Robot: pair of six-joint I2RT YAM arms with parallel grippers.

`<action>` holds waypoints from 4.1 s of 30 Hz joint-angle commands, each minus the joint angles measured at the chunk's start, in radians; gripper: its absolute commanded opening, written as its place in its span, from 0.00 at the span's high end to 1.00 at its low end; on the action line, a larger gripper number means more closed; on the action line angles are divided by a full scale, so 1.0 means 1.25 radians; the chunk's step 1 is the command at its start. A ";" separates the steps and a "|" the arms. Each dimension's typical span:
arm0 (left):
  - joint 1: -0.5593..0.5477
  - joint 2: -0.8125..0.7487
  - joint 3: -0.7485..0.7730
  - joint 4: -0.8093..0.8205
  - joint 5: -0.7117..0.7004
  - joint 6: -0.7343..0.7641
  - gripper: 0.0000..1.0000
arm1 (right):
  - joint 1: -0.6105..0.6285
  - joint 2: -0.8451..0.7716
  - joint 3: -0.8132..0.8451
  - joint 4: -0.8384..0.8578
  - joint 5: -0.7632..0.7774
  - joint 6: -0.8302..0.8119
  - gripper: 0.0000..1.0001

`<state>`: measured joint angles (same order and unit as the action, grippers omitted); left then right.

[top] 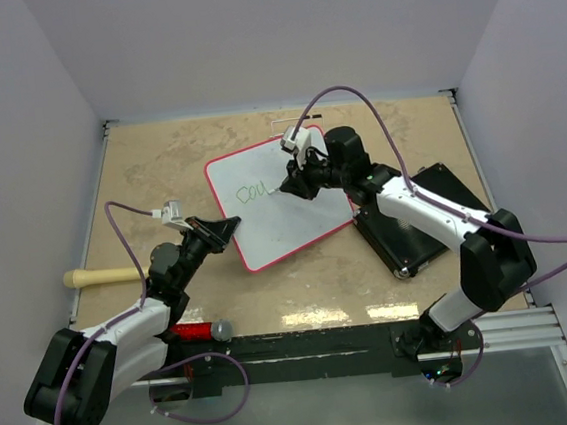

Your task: Write a sentence on the whiteboard

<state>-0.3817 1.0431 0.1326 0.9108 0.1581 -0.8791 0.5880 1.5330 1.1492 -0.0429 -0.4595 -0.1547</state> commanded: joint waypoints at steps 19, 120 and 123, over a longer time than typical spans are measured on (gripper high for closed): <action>-0.008 -0.007 -0.014 -0.008 0.058 0.123 1.00 | -0.051 -0.061 0.024 0.020 -0.088 0.002 1.00; -0.008 0.007 -0.020 0.004 0.065 0.125 1.00 | -0.088 -0.024 0.026 0.060 -0.042 0.018 1.00; -0.009 0.006 -0.021 0.010 0.066 0.124 1.00 | -0.088 -0.003 0.033 0.045 -0.039 0.013 1.00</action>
<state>-0.3820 1.0424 0.1326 0.9340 0.1860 -0.8524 0.4831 1.5509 1.1835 -0.0132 -0.5156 -0.1421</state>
